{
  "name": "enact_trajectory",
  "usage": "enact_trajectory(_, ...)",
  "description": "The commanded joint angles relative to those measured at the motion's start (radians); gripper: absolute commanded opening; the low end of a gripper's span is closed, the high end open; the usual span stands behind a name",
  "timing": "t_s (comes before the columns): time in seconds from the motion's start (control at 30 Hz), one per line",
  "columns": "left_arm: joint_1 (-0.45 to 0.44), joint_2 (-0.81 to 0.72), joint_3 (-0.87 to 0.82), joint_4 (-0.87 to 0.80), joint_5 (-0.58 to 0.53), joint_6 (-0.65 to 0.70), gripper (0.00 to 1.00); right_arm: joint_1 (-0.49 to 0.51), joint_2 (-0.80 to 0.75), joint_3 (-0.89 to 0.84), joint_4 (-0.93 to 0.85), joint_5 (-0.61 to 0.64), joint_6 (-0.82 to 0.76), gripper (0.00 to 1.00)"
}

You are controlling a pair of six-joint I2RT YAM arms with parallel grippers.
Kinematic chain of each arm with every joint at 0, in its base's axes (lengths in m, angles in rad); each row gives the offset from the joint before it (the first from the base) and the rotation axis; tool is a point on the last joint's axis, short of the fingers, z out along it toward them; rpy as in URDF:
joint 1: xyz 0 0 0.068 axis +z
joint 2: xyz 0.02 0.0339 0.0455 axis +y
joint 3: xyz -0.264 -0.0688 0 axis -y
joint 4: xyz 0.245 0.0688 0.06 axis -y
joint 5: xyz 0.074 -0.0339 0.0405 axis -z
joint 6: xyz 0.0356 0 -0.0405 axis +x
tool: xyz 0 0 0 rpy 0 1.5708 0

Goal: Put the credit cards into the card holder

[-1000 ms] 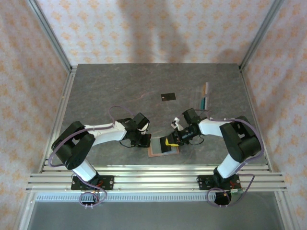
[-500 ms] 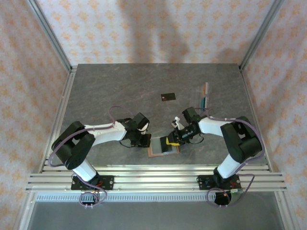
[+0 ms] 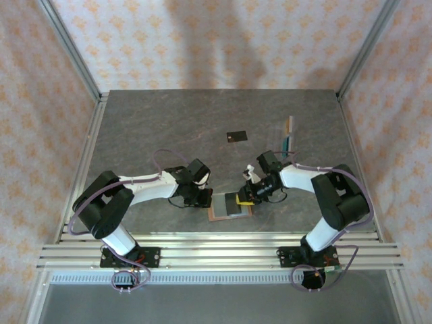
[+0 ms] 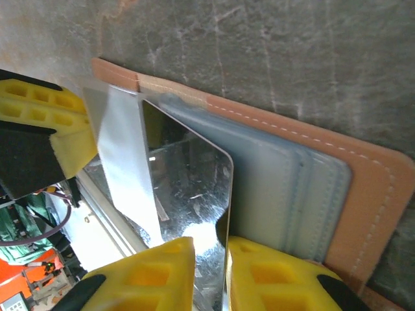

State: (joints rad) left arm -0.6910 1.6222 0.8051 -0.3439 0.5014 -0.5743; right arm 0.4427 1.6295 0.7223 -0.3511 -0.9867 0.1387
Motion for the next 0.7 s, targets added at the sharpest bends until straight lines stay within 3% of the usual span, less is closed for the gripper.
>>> enact_trajectory(0.0,0.013,0.059,-0.023,-0.029,-0.085,0.022,0.00,0.004,-0.005,0.002,-0.048,0.055,-0.019,0.12)
enact_trajectory(0.2,0.013,0.061,-0.019,-0.032,-0.084,0.022,0.00,0.004,0.021,-0.001,-0.002,-0.014,-0.002,0.02)
enact_trajectory(0.57,0.013,0.059,-0.019,-0.037,-0.086,0.053,0.00,0.004,0.065,0.018,-0.001,-0.049,-0.015,0.01)
enact_trajectory(0.67,0.013,0.061,-0.018,-0.040,-0.086,0.054,0.00,0.004,0.053,0.036,-0.056,-0.009,-0.050,0.00)
